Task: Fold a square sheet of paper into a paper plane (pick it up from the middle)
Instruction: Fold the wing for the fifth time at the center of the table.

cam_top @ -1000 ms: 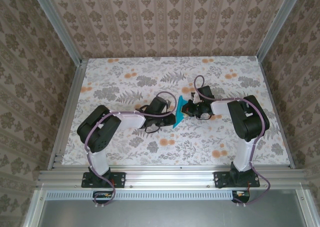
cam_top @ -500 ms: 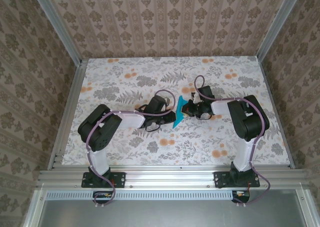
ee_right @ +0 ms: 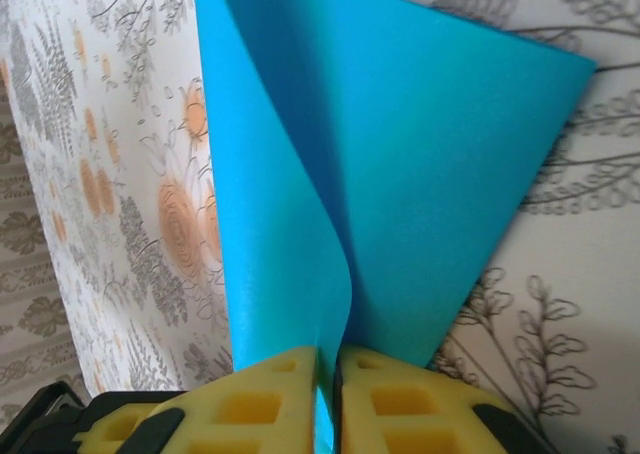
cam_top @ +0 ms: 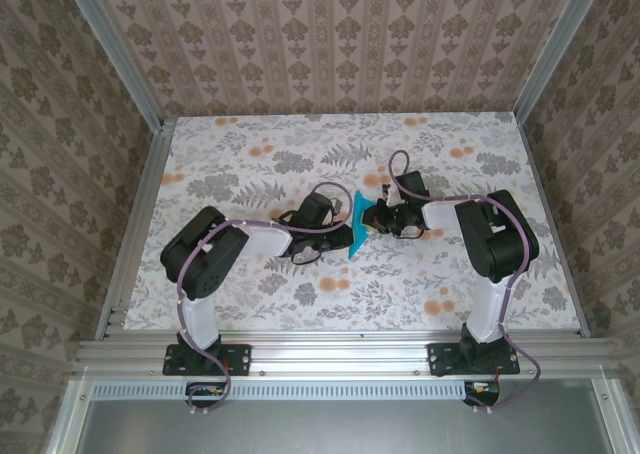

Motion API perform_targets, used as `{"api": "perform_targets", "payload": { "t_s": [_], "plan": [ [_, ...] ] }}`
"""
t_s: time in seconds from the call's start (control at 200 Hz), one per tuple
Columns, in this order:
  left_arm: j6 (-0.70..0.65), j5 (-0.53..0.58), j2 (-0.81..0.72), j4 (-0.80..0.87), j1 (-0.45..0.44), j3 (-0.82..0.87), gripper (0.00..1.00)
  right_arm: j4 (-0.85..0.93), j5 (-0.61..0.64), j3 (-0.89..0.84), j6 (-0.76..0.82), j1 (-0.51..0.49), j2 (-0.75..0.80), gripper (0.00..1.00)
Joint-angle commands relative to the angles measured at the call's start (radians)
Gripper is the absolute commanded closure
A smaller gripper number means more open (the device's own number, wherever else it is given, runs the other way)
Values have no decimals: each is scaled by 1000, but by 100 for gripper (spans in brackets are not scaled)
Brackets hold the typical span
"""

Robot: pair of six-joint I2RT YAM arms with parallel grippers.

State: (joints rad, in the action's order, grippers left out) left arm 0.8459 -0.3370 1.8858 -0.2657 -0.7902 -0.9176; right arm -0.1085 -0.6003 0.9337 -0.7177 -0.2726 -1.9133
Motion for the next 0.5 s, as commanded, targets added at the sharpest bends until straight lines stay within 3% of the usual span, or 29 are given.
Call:
{"api": "perform_targets", "payload": {
  "t_s": [0.0, 0.33, 0.495],
  "plan": [
    [-15, -6, 21, 27, -6, -29, 81, 63, 68, -19, 4, 4, -60, 82],
    [-84, 52, 41, 173, -32, -96, 82, 59, 71, -26, 1, 5, -64, 79],
    [-112, 82, 50, 233, -42, -128, 82, 61, 79, -32, 0, 4, -64, 83]
  ]
}}
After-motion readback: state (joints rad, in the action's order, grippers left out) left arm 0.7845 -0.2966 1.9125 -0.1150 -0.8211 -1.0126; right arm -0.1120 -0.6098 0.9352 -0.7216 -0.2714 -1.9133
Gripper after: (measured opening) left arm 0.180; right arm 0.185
